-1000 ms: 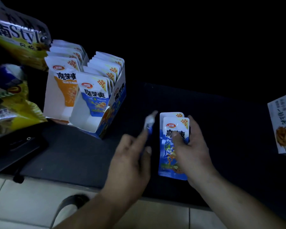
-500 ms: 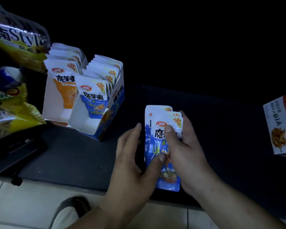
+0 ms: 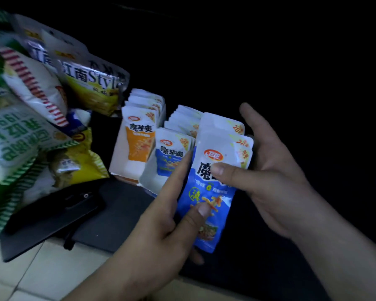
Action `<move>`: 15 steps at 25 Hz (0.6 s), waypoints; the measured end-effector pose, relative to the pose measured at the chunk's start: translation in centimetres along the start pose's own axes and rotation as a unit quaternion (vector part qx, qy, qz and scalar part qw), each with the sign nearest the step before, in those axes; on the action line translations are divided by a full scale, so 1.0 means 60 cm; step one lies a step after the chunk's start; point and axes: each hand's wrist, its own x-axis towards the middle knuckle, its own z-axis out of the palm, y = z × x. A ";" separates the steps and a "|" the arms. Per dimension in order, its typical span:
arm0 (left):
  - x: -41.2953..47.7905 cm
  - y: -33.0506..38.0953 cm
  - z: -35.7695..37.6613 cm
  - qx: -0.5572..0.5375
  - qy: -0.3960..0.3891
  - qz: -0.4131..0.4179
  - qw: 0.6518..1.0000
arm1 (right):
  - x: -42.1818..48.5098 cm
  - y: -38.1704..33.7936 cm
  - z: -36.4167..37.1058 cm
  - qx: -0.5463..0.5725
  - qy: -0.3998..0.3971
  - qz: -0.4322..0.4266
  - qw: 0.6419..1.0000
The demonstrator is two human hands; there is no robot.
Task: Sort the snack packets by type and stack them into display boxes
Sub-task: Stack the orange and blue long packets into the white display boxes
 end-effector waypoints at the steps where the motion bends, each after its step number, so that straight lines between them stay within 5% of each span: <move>1: -0.004 0.005 -0.015 -0.002 -0.002 -0.008 1.000 | 0.011 -0.013 0.006 -0.017 -0.032 0.004 0.999; 10: 0.009 0.001 -0.115 -0.002 0.066 0.006 0.998 | 0.046 -0.012 0.085 -0.170 -0.108 -0.044 0.979; 13: 0.036 0.003 -0.126 0.019 0.081 0.038 0.996 | 0.061 -0.016 0.094 -0.157 -0.073 -0.095 0.980; 15: 0.054 -0.014 -0.142 0.149 0.166 0.094 0.970 | 0.073 -0.010 0.103 -0.178 -0.030 -0.146 0.973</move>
